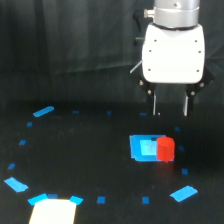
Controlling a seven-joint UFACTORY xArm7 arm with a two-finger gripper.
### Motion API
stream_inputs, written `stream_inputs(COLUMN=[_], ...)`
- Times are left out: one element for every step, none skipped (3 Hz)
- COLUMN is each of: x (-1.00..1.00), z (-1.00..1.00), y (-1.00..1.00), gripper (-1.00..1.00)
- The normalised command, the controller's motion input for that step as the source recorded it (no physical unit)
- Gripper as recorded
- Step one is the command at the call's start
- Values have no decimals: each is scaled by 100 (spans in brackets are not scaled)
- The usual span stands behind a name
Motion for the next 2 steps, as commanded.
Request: stream_inputs(x=[-99, 100], z=[100, 100], y=[-61, -100], gripper=[-53, 89])
